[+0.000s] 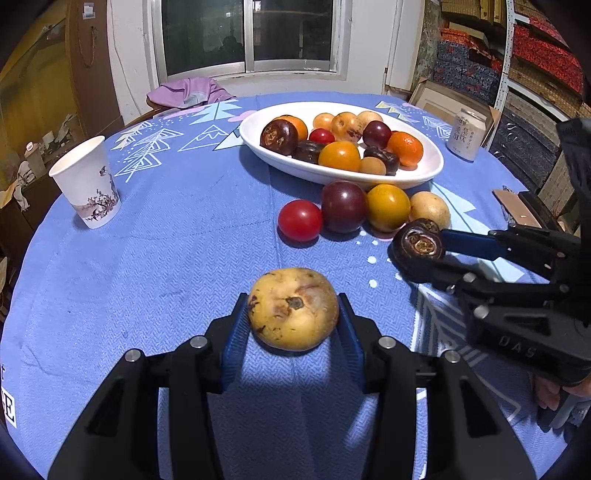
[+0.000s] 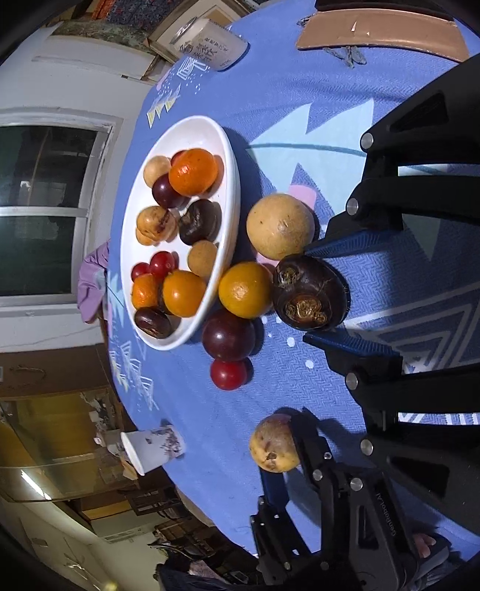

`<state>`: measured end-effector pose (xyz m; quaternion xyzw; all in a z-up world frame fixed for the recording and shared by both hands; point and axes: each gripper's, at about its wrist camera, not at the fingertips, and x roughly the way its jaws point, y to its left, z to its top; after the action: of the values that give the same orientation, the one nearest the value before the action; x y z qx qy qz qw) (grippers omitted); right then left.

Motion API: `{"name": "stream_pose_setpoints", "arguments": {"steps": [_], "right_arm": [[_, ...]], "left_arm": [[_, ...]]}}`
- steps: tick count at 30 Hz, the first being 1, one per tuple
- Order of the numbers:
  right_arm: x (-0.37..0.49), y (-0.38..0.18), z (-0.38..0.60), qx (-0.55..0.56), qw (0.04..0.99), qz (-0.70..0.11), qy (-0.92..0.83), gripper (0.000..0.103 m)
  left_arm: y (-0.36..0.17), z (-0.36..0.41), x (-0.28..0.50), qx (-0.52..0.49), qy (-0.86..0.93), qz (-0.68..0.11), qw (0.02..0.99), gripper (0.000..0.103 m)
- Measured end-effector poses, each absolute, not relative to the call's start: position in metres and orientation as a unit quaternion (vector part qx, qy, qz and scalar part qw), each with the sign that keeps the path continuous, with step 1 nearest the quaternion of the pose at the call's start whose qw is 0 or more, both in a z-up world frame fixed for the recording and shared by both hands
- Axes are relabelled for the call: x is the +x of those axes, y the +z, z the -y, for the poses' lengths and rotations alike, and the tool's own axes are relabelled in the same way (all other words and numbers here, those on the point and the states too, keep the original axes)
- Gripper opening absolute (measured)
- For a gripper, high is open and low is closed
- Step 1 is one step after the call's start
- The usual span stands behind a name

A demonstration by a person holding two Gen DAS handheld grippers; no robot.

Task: Organize fruits
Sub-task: 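Close the left gripper on a tan pear while the right grasps a dark purple fruit, then carry the tan pear and dark purple fruit onto the white plate and open both grippers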

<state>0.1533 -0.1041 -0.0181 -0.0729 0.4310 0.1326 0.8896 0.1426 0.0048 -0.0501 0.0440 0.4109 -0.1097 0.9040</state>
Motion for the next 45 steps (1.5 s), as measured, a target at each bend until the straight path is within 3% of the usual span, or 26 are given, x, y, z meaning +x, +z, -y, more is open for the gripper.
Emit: {"name": "stream_pose_setpoints", "arguments": {"steps": [10,12,21,30,39,45], "right_arm": [[0.166,-0.023,0.099,-0.059,0.882,-0.447,0.135,0.053],[0.165,-0.024,0.098,-0.062,0.884,-0.446,0.130,0.046],[0.147,-0.015,0.110,-0.046,0.888,-0.435,0.143,0.046],[0.126,0.029,0.166,0.022,0.916,-0.382,0.118,0.046],[0.189,0.086,0.200,0.037,0.935,-0.344,0.077,0.046],[0.270,0.075,0.203,0.061,0.922,-0.377,0.057,0.046]], "left_arm": [[-0.051,-0.006,0.143,0.043,-0.110,-0.411,0.904,0.046],[-0.051,-0.006,0.143,0.043,-0.110,-0.411,0.904,0.046],[-0.049,-0.006,0.140,0.034,-0.117,-0.405,0.906,0.046],[-0.024,-0.003,0.131,0.029,-0.104,-0.364,0.925,0.046],[0.029,0.026,0.199,0.024,-0.109,-0.347,0.931,0.046],[0.021,0.065,0.251,0.045,-0.116,-0.353,0.927,0.045]]}}
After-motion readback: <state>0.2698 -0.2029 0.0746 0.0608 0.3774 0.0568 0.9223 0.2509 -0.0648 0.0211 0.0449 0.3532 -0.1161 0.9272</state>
